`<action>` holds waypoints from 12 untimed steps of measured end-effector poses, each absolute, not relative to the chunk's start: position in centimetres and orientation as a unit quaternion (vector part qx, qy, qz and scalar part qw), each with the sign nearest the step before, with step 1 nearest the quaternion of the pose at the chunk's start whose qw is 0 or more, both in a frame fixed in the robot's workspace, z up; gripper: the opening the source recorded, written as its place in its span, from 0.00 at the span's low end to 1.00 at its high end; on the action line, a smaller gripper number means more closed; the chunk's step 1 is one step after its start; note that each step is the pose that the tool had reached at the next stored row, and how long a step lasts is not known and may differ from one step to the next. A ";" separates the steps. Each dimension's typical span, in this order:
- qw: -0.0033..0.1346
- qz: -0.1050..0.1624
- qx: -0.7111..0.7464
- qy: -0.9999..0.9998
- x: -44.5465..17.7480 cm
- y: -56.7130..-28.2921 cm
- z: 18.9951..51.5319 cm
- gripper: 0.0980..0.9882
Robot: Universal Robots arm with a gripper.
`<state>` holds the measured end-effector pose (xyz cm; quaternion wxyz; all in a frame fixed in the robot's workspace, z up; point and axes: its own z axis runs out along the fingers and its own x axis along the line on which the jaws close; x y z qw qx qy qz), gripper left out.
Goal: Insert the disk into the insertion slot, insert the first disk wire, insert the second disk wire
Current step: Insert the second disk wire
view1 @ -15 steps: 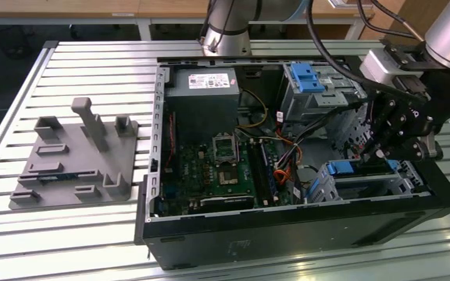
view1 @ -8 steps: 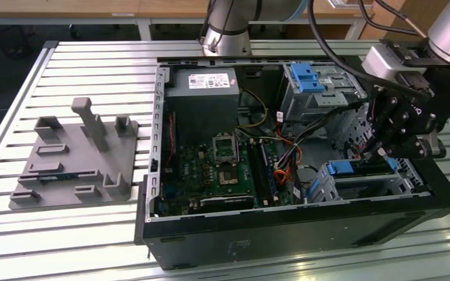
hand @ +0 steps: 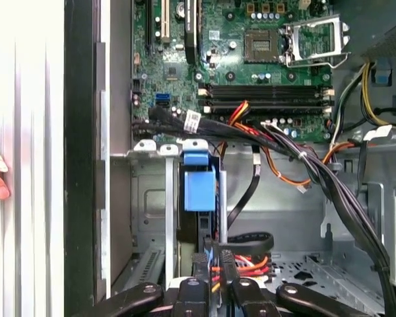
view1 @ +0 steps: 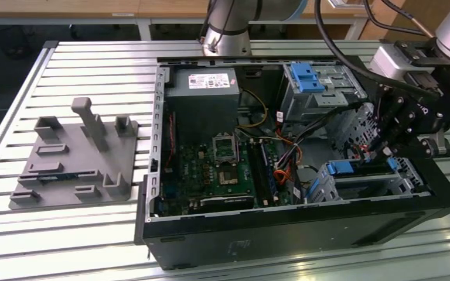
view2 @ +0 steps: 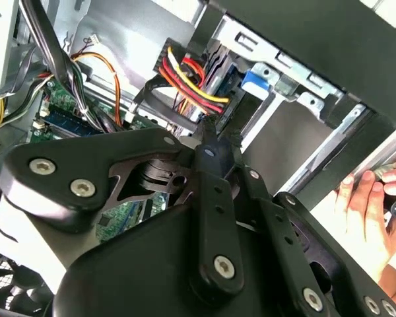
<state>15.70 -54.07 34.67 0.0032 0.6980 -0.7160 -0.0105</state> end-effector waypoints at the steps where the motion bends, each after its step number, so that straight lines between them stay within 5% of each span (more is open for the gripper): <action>1: 0.003 -0.011 0.698 -0.716 15.7 -54.1 34.7 0.14; 12: -0.010 -0.017 0.698 -0.716 15.8 -54.0 34.2 0.14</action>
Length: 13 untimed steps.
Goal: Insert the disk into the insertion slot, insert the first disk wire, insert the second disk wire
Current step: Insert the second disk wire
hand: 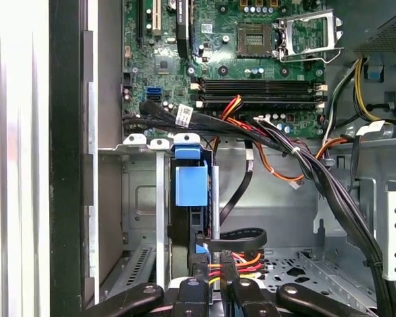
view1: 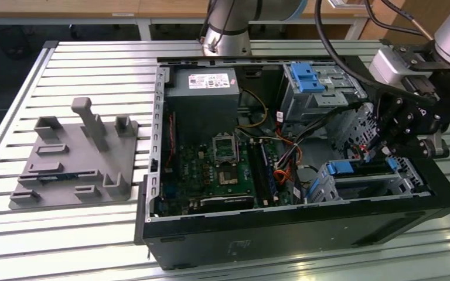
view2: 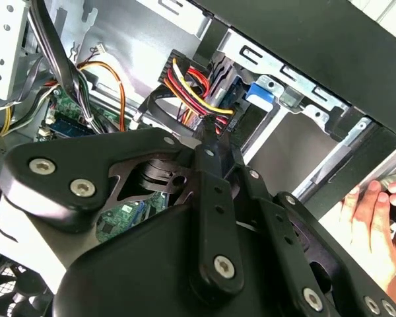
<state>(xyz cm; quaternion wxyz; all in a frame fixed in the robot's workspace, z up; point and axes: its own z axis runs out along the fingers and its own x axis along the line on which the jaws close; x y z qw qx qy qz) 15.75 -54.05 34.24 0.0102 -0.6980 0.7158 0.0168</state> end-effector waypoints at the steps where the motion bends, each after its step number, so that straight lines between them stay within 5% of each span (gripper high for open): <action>1: 0.010 0.017 -0.698 0.716 15.8 -54.1 34.2 0.14; 13: 0.011 0.017 -0.698 0.716 15.7 -54.1 33.7 0.14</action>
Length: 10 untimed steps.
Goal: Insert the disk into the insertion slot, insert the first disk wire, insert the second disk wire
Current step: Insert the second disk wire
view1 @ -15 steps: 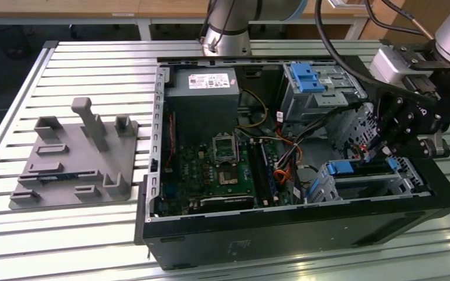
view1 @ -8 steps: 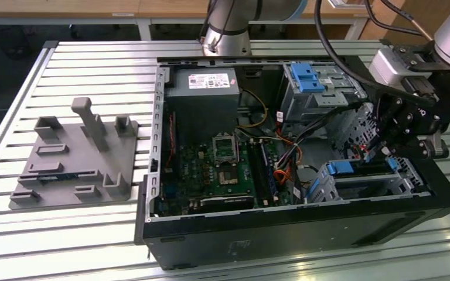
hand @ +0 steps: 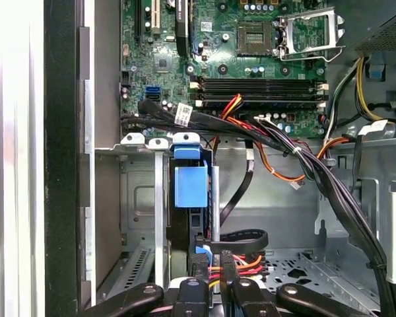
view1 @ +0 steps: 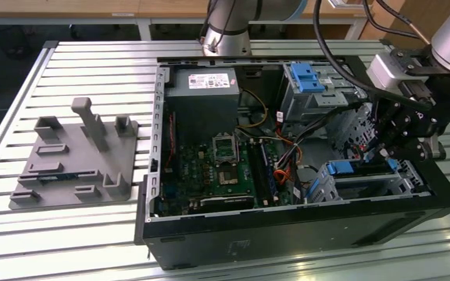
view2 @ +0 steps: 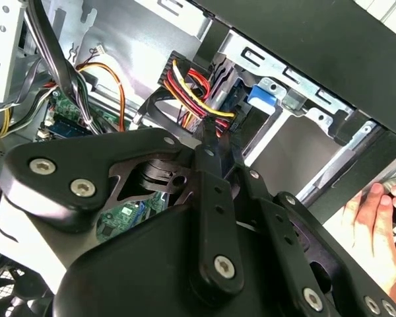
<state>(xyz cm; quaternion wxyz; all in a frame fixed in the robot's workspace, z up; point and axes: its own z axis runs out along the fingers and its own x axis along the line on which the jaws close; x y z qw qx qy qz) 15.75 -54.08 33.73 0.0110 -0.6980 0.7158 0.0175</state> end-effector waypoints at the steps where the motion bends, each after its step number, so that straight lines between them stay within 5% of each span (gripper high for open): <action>1: 0.011 0.018 -0.698 0.716 15.7 -54.1 33.7 0.14; 10: 0.012 0.019 -0.698 0.716 15.7 -54.1 33.5 0.14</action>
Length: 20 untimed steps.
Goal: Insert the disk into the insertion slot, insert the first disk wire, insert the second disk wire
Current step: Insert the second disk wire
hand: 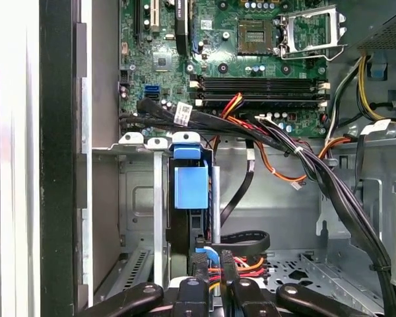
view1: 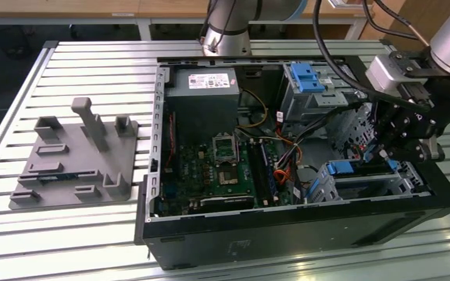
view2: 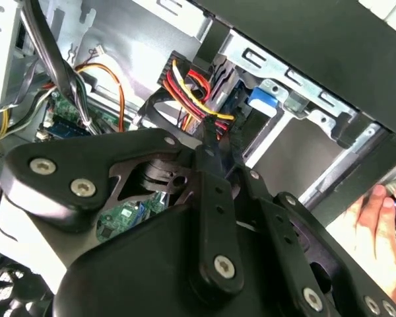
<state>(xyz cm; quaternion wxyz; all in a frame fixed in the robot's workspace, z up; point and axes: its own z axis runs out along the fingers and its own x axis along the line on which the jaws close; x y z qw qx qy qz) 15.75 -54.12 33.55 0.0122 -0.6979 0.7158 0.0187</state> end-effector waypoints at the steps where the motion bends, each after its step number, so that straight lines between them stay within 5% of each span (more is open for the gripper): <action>1: 0.012 0.019 -0.698 0.716 15.8 -54.1 34.0 0.14; 12: 0.012 0.019 -0.698 0.716 15.7 -54.1 39.0 0.14; 15: 0.013 0.019 -0.698 0.716 15.8 -54.1 40.3 0.01; 20: 0.013 0.019 -0.698 0.716 15.8 -54.1 40.6 0.01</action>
